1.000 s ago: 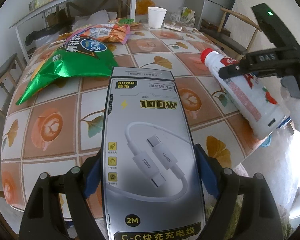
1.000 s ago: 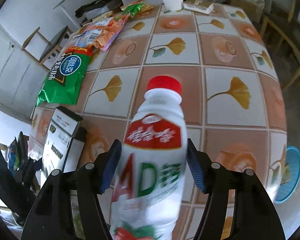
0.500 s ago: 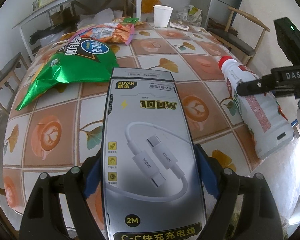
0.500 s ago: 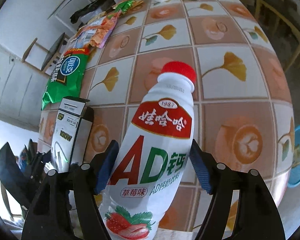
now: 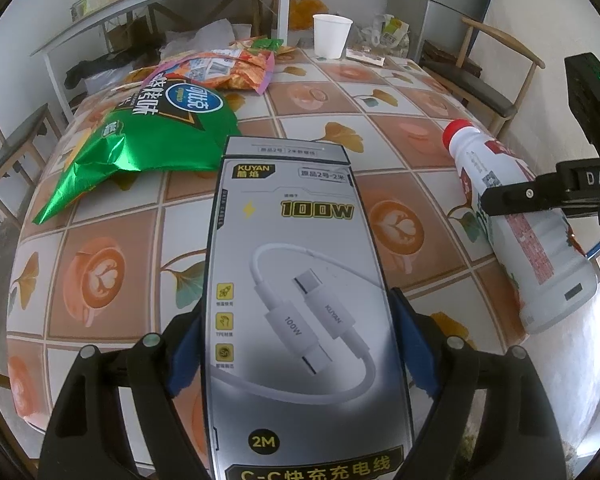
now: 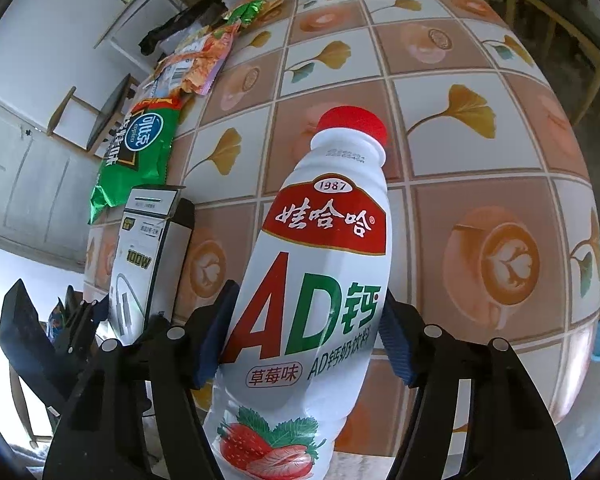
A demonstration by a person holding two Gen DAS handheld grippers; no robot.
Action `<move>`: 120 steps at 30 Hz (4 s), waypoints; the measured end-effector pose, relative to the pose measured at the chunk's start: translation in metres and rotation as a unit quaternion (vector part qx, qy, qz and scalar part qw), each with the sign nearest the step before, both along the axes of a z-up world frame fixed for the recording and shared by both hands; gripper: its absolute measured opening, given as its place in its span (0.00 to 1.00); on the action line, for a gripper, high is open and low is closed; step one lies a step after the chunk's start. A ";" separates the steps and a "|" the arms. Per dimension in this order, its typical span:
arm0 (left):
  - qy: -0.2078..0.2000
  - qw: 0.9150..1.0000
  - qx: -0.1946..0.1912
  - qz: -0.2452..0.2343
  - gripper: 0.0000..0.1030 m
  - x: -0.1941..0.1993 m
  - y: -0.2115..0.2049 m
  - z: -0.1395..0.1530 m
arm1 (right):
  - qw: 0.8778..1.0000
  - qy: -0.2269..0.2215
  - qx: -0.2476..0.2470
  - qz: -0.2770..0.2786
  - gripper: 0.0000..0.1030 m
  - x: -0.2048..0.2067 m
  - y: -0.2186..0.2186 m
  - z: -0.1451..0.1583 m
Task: Collect trash
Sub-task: 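Carry the charger box and milk bottle in both grippers over the blue wastebasket, then open both grippers to drop the box and bottle into the wastebasket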
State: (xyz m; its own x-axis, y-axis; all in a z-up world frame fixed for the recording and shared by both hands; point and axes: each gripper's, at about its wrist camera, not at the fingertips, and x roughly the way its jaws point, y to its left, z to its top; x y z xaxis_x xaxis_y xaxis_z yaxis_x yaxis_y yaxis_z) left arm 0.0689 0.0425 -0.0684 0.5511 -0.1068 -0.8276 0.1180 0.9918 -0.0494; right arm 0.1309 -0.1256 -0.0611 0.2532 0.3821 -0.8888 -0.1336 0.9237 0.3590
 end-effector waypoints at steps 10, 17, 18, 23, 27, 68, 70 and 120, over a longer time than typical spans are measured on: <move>-0.002 0.999 -0.034 0.004 0.78 -0.004 0.007 0.004 | 1.000 -0.017 0.017 -0.005 0.59 -0.005 -0.001 0.013; -0.015 0.999 -0.052 0.003 0.78 -0.009 0.009 0.011 | 0.999 -0.023 0.022 -0.007 0.58 -0.008 0.005 0.020; -0.017 0.998 -0.057 0.003 0.78 -0.010 0.010 0.013 | 0.999 -0.024 0.023 -0.006 0.58 -0.008 0.006 0.021; -0.024 0.998 -0.066 0.002 0.78 -0.012 0.013 0.017 | 0.999 -0.026 0.024 -0.007 0.58 -0.008 0.010 0.024; -0.025 0.997 -0.071 0.001 0.78 -0.013 0.013 0.017 | 0.999 -0.026 0.024 -0.008 0.58 -0.008 0.011 0.024; -0.092 0.986 -0.132 -0.041 0.78 0.006 -0.030 0.093 | 0.989 -0.096 0.100 -0.045 0.57 -0.031 -0.037 0.078; -0.093 0.985 -0.138 -0.050 0.78 0.010 -0.037 0.098 | 0.988 -0.103 0.101 -0.053 0.57 -0.035 -0.048 0.082; 0.165 0.926 -0.132 -0.312 0.89 0.146 -0.559 -0.012 | 0.768 -0.045 0.290 -0.569 0.71 -0.143 -0.485 -0.139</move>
State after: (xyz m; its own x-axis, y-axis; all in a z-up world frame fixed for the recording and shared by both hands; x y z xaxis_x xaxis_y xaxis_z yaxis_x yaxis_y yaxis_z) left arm 0.2147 -0.5164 -0.0808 0.0360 -0.5412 -0.8401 0.5990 0.6846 -0.4154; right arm -0.0120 -0.6103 -0.2000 0.7670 0.1937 -0.6117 0.5933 0.1489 0.7911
